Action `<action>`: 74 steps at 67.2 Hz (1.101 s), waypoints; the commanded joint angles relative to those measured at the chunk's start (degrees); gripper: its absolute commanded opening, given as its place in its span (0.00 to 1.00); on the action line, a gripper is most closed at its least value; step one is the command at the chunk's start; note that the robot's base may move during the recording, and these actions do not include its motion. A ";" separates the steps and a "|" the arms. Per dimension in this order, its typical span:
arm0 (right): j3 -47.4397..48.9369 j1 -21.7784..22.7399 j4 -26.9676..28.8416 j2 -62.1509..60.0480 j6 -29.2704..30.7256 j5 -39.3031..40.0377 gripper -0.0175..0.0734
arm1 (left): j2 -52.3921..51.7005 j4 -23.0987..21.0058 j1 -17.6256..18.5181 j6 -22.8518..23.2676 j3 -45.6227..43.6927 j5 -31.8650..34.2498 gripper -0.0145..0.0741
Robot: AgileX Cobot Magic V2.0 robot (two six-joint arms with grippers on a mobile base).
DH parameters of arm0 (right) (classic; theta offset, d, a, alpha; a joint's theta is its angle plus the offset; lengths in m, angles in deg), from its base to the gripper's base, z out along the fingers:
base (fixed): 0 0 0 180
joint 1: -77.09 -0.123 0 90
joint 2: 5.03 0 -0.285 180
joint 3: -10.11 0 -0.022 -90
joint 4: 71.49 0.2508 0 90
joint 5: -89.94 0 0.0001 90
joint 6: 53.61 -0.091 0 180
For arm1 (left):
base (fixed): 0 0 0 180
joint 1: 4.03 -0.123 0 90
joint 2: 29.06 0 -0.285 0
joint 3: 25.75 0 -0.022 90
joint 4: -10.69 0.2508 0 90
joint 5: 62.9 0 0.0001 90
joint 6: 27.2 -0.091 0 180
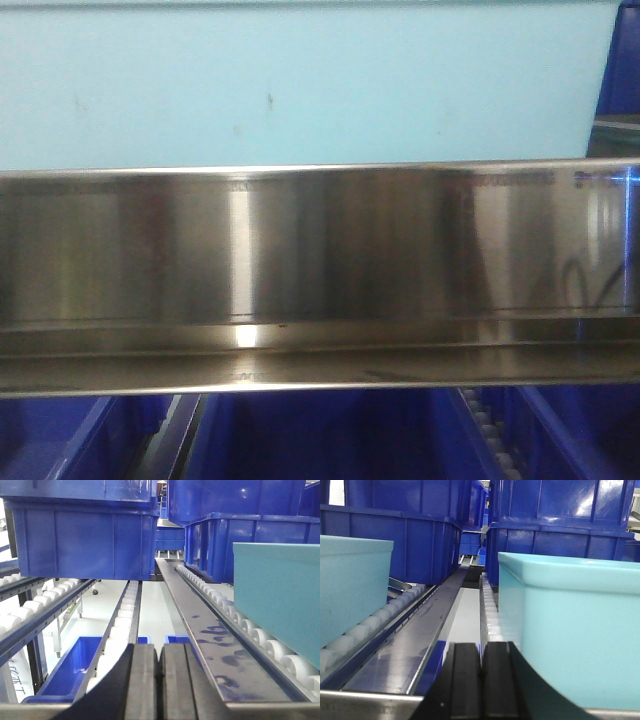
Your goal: Move two blue bins to right shelf middle
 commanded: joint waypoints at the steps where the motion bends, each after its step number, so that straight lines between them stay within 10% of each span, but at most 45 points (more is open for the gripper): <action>1: -0.06 0.42 0.42 -0.16 0.44 1.18 0.01 | -0.30 -0.18 -0.19 -0.19 -0.19 0.74 0.04; 74: 6.71 0.42 0.94 -0.16 0.44 -4.77 0.01 | -0.30 -0.29 -0.08 -0.19 -5.91 -5.07 0.04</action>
